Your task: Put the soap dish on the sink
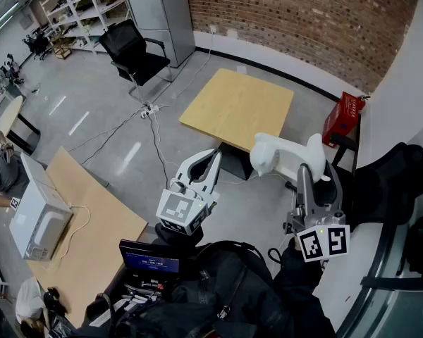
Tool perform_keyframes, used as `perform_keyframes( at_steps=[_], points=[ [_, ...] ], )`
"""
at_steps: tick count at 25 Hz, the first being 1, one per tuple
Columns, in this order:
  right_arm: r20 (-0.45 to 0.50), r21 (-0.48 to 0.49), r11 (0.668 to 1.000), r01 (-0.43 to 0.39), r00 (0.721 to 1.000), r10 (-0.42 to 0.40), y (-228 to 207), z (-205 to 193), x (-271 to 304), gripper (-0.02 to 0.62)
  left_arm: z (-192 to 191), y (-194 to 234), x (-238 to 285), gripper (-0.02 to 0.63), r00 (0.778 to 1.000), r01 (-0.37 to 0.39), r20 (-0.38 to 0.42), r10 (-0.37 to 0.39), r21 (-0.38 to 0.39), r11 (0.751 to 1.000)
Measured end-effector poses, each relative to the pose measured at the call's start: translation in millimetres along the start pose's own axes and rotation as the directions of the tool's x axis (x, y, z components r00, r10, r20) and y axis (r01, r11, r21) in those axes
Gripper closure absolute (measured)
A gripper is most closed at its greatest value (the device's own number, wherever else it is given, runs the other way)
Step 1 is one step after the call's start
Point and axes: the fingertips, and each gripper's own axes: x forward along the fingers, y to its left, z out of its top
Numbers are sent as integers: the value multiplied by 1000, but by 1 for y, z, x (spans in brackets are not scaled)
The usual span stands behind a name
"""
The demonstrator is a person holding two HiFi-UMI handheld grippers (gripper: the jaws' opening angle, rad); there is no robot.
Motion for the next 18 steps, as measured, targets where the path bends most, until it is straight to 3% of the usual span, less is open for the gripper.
perform_keyframes(
  at_steps=[18],
  points=[
    [-46, 53, 999, -11, 999, 13, -15, -19, -20, 364, -22, -26, 4, 604, 997, 12, -70, -13, -7, 1000]
  ],
)
